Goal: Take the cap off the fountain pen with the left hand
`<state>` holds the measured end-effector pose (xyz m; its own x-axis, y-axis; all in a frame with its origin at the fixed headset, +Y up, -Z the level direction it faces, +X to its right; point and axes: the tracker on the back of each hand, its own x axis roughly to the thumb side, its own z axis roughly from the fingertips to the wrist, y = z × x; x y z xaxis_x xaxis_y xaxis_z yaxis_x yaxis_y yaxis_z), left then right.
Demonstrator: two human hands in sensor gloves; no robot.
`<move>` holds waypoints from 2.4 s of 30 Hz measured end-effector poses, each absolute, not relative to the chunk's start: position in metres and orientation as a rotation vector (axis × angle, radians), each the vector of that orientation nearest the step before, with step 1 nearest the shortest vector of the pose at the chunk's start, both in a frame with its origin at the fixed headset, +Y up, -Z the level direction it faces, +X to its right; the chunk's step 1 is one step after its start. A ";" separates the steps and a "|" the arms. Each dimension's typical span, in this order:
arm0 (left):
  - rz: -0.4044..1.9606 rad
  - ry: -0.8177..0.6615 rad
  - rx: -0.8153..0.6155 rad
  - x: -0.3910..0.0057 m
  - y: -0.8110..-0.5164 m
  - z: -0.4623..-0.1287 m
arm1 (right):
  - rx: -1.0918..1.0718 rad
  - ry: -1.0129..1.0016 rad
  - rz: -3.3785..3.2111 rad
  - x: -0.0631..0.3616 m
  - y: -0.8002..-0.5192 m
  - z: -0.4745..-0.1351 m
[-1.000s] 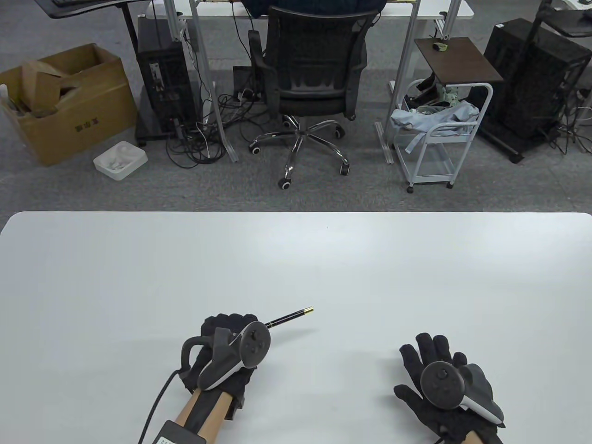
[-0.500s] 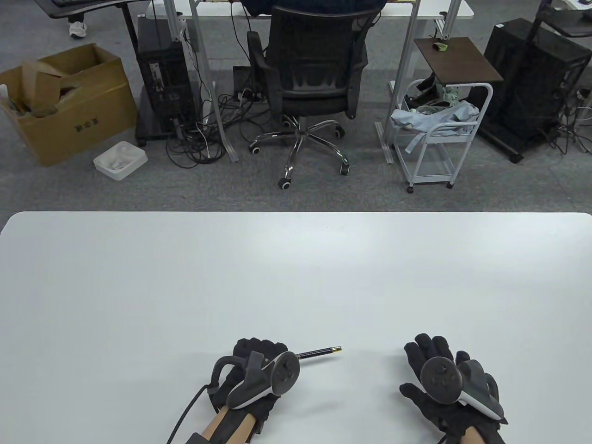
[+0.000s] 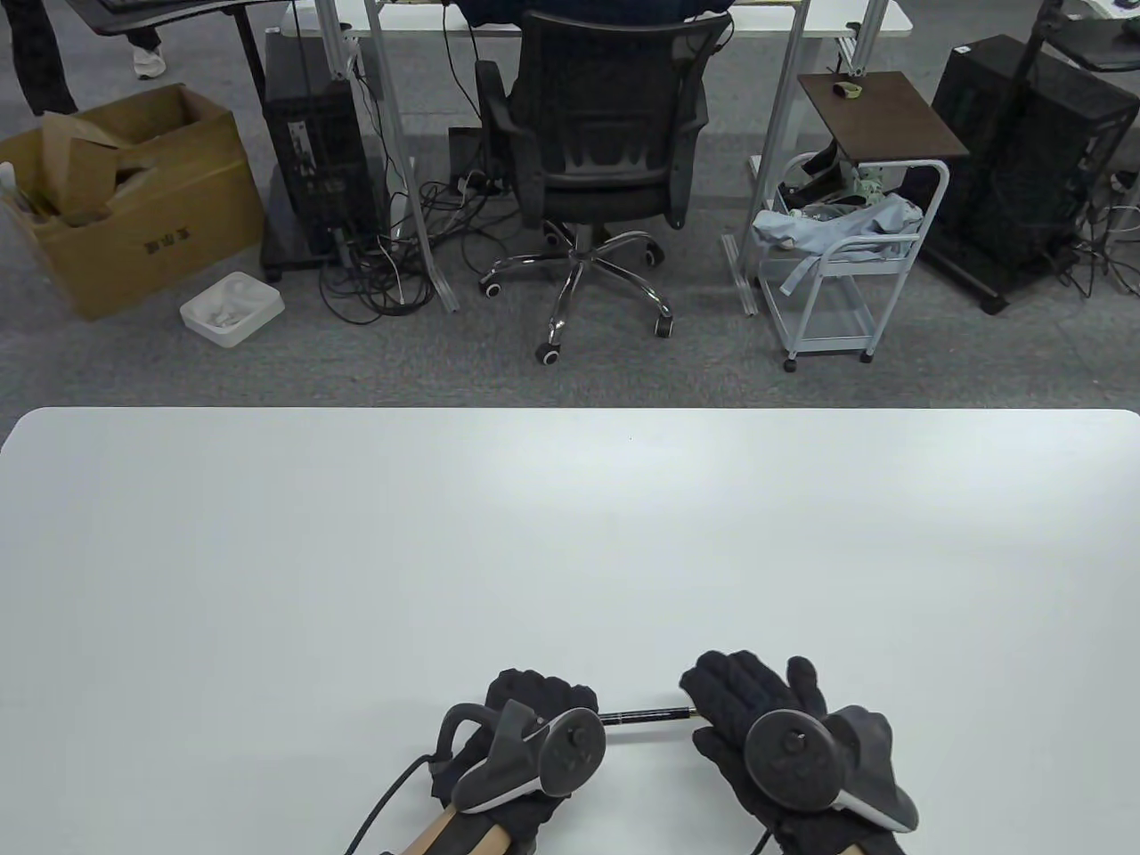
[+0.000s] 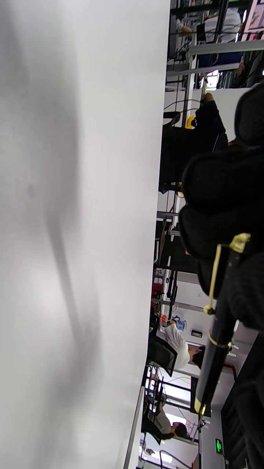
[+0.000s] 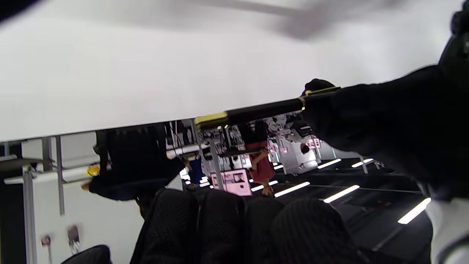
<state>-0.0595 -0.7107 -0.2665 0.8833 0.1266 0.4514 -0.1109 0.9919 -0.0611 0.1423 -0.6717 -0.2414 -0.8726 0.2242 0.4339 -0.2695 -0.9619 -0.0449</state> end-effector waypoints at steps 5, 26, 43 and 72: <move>0.131 -0.525 -0.123 -0.055 -0.715 -0.264 | 0.677 -0.036 2.873 0.123 -0.707 -0.245; 0.094 -0.660 -0.250 -0.038 -0.722 -0.255 | 0.762 0.079 2.791 0.124 -0.718 -0.241; 0.070 -0.619 -0.370 -0.047 -0.712 -0.261 | 0.784 0.006 2.936 0.131 -0.698 -0.233; -0.109 -0.132 -0.237 -0.049 -0.770 -0.423 | 0.450 -0.302 2.591 0.196 -0.695 -0.250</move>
<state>-0.0494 -0.7700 -0.4235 0.9855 -0.0915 0.1427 0.1225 0.9664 -0.2262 0.1956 -0.6949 -0.2502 -0.8261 0.4277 0.3670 -0.5006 -0.8560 -0.1292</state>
